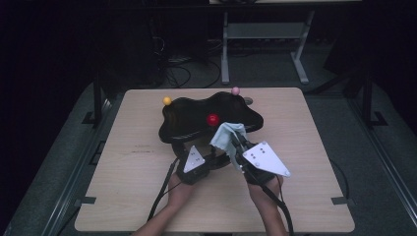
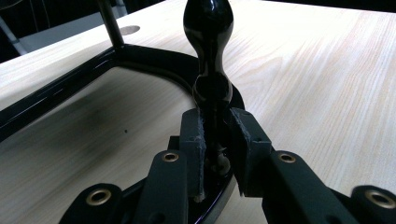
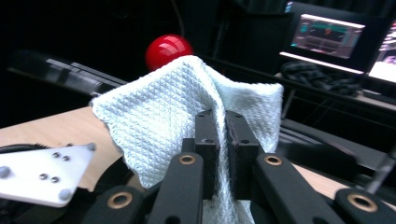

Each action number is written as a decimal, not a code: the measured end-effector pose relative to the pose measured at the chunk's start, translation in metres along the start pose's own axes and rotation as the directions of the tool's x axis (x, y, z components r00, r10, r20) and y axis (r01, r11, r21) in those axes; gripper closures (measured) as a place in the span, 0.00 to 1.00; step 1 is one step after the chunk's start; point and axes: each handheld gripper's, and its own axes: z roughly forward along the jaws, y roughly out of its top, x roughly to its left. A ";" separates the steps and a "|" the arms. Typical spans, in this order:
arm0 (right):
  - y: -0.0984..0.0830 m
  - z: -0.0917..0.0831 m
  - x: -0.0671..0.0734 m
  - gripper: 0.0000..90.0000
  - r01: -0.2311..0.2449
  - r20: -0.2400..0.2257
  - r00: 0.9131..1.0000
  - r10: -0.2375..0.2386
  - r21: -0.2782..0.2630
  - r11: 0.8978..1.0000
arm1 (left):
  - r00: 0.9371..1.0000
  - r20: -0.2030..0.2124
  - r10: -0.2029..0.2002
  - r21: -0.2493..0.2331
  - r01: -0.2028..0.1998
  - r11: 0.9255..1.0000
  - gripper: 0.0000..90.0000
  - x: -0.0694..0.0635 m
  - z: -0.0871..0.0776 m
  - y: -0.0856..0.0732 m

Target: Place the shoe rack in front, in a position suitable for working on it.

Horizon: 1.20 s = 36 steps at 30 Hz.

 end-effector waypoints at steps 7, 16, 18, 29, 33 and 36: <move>0.003 0.011 0.010 0.94 0.005 -0.025 1.000 -0.005 0.005 1.000 | 1.000 0.006 -0.001 0.001 0.001 1.000 0.84 0.001 -0.001 0.000; -0.005 -0.016 -0.028 0.94 -0.090 0.070 0.993 0.093 -0.034 0.995 | 1.000 0.005 0.001 0.001 -0.001 1.000 0.84 0.001 -0.001 0.000; -0.005 -0.015 -0.029 0.94 -0.104 0.060 0.993 0.106 -0.039 0.994 | 1.000 0.003 0.006 0.001 -0.006 1.000 0.84 0.001 -0.001 0.000; -0.005 -0.014 -0.029 0.94 -0.092 0.046 0.995 0.093 -0.032 0.995 | 1.000 0.009 0.006 0.000 -0.006 1.000 0.84 0.001 -0.001 -0.001; -0.005 -0.012 -0.022 0.94 -0.101 0.020 0.995 0.102 -0.030 0.994 | 1.000 0.010 0.006 0.002 -0.006 1.000 0.84 0.001 -0.001 -0.001; -0.003 -0.010 -0.014 0.94 -0.041 0.015 0.999 0.041 -0.016 0.999 | 1.000 0.009 0.009 0.004 -0.009 1.000 0.84 0.002 -0.002 -0.001</move>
